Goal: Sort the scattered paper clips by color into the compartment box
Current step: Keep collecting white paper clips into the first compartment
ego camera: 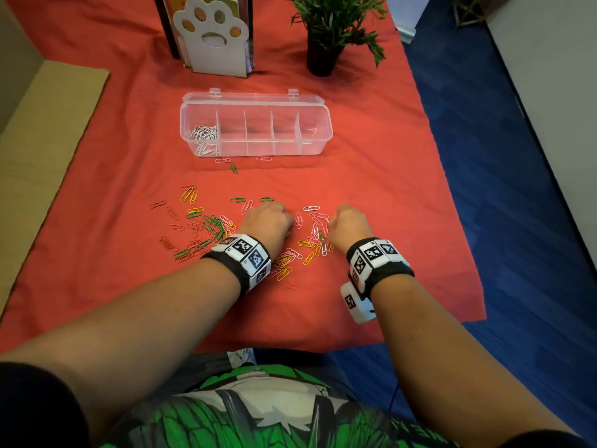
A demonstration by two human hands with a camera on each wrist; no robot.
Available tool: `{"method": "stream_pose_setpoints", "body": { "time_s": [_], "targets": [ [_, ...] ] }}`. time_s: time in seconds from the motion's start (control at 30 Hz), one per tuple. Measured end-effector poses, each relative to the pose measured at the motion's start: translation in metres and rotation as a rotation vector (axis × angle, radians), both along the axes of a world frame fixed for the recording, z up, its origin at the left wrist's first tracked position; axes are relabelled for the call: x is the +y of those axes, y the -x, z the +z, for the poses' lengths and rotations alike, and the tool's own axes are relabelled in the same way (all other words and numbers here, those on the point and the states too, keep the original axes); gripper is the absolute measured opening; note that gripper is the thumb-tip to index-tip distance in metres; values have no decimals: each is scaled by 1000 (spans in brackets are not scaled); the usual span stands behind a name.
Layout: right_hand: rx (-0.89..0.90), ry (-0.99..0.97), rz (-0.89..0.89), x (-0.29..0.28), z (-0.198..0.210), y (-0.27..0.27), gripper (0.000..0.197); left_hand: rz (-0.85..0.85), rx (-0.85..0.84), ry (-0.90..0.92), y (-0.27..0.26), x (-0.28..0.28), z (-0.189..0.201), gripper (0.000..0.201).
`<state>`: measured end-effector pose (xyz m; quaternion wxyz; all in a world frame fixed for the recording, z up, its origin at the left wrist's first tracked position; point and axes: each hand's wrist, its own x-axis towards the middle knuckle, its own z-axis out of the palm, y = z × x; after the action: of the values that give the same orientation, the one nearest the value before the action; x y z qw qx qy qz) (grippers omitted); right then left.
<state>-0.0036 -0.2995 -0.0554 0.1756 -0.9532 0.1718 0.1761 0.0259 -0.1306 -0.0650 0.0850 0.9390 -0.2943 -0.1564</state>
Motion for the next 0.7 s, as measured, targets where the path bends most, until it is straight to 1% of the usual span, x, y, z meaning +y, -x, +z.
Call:
{"method": "stream_pose_setpoints", "body": {
  "time_s": [0.1, 0.17, 0.23, 0.27, 0.33, 0.4, 0.43, 0.5, 0.57, 0.63, 0.7],
  "targets": [
    [-43, 2, -12, -1, -3, 5, 29, -31, -65, -44, 1, -1, 2, 22],
    [-49, 33, 21, 3, -5, 7, 30, -56, -93, -89, 1, -2, 4, 22],
    [-43, 75, 68, 8, -6, 7, 32, -42, -77, -80, -1, -1, 0, 21],
    [-31, 79, 73, 9, -6, 5, 33, -2, -39, -35, -3, 0, -2, 21],
    [-8, 57, 49, 10, -5, 2, 34, 136, 85, 139, -7, 3, -4, 22],
    [-3, 15, 12, 8, -3, -2, 27, 330, 227, 345, -8, 6, -1, 21],
    [-11, -31, -26, 5, -1, -4, 21, 442, 323, 454, -8, 7, 2, 20],
    [-59, -239, -180, 1, 2, -7, 12, 670, 555, 696, -9, 9, 8, 15],
    [-79, -523, -343, -3, 4, -9, 17, 863, 771, 912, -11, 10, 16, 22],
    [-67, -832, -503, -5, 7, -11, 26, 965, 928, 1008, -15, 13, 24, 24],
    [-101, -1112, -696, -4, 13, -13, 28, 1010, 1044, 1058, -16, 15, 30, 22]
  ]
}}
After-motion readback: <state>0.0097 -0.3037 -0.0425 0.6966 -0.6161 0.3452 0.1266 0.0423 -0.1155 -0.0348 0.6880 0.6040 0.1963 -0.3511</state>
